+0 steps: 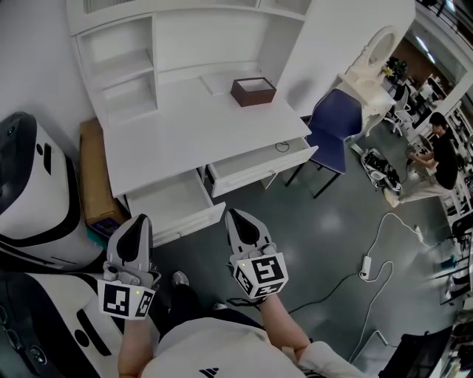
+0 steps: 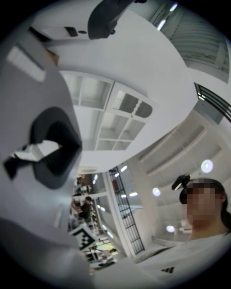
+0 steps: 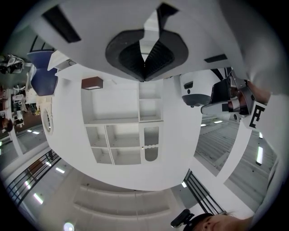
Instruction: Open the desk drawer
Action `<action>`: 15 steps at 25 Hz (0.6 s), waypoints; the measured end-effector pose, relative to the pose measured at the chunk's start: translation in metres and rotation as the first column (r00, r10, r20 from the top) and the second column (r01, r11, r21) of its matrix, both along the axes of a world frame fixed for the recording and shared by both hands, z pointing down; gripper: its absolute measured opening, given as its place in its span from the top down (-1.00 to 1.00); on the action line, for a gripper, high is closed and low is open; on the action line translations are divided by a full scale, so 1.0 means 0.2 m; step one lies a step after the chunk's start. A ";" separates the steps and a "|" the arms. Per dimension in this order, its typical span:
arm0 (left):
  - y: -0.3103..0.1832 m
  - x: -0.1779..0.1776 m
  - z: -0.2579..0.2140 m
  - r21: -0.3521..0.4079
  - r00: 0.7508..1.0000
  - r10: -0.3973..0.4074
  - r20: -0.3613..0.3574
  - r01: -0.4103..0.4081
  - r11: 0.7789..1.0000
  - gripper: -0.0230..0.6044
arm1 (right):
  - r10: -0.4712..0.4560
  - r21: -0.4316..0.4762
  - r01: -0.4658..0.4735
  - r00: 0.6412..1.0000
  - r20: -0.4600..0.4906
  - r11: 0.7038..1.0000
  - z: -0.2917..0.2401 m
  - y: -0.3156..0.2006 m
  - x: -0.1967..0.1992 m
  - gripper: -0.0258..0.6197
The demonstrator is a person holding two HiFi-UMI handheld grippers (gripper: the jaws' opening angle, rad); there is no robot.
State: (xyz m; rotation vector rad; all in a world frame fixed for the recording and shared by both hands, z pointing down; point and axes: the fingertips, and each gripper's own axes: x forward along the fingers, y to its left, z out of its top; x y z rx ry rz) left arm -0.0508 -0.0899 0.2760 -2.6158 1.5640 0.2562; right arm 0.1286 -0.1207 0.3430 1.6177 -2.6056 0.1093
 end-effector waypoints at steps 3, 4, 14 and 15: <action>0.03 0.01 -0.02 0.003 1.000 -0.006 -0.015 0.006 1.000 0.91 | 0.017 0.041 -0.017 1.000 0.001 0.999 -0.09 0.04 0.04 0.92; 0.04 0.02 -0.02 0.006 1.000 -0.007 -0.017 0.007 1.000 0.91 | 0.022 0.054 -0.022 1.000 -0.001 0.998 -0.11 0.05 0.05 0.92; 0.16 0.07 -0.07 0.029 1.000 -0.008 -0.012 0.009 1.000 0.91 | 0.043 0.151 -0.042 0.999 0.000 0.988 -0.29 0.18 0.13 0.92; 0.16 0.08 -0.07 0.029 1.000 -0.009 -0.012 0.009 1.000 0.91 | 0.043 0.157 -0.041 0.999 -0.004 0.987 -0.30 0.19 0.13 0.92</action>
